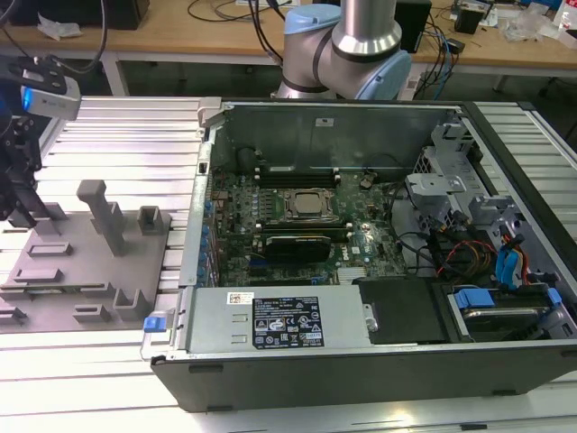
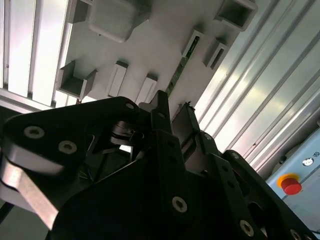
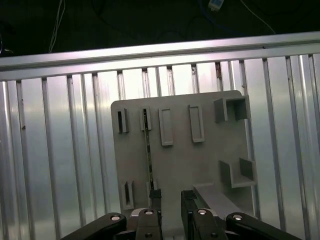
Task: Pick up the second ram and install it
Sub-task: 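Pick up the second ram and move it above second insertion slot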
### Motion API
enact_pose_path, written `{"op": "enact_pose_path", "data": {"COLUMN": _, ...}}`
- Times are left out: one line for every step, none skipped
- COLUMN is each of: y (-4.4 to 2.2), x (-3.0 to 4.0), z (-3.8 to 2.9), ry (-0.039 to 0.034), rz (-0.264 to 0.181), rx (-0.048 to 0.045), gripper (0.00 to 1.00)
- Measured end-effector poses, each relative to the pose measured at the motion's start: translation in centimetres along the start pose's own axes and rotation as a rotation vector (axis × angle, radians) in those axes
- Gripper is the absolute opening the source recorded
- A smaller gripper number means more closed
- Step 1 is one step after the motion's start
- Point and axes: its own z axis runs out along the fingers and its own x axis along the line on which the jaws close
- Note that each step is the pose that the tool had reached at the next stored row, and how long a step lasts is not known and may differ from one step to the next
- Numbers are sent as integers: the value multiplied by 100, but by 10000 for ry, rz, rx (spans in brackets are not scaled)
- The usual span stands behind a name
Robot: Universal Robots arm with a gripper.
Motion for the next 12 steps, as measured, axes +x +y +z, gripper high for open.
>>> {"op": "enact_pose_path", "data": {"y": -1, "x": 0, "z": 11, "ry": 0, "rz": 0, "rx": 0, "gripper": 30}}
{"op": "enact_pose_path", "data": {"y": -2, "x": 2, "z": 61, "ry": 0, "rz": 0, "rx": 0, "gripper": 30}}
{"op": "enact_pose_path", "data": {"y": -5, "x": 3, "z": 137, "ry": 0, "rz": 0, "rx": 1, "gripper": 30}}
{"op": "enact_pose_path", "data": {"y": -6, "x": 4, "z": 150, "ry": 0, "rz": 0, "rx": 0, "gripper": 30}}
{"op": "enact_pose_path", "data": {"y": -7, "x": 4, "z": 165, "ry": 0, "rz": 0, "rx": 1, "gripper": 30}}
{"op": "enact_pose_path", "data": {"y": -7, "x": 4, "z": 175, "ry": 0, "rz": 0, "rx": 0, "gripper": 30}}
{"op": "enact_pose_path", "data": {"y": -7, "x": 5, "z": 181, "ry": 0, "rz": 0, "rx": 0, "gripper": 30}}
{"op": "enact_pose_path", "data": {"y": -7, "x": 5, "z": 192, "ry": 0, "rz": 0, "rx": 0, "gripper": 30}}
{"op": "enact_pose_path", "data": {"y": -8, "x": 5, "z": 198, "ry": 0, "rz": 0, "rx": 0, "gripper": 30}}
{"op": "enact_pose_path", "data": {"y": -8, "x": 5, "z": 204, "ry": 0, "rz": 0, "rx": 0, "gripper": 30}}
{"op": "enact_pose_path", "data": {"y": -8, "x": 5, "z": 214, "ry": 0, "rz": 0, "rx": 0, "gripper": 30}}
{"op": "enact_pose_path", "data": {"y": -9, "x": 5, "z": 223, "ry": 0, "rz": 0, "rx": 0, "gripper": 30}}
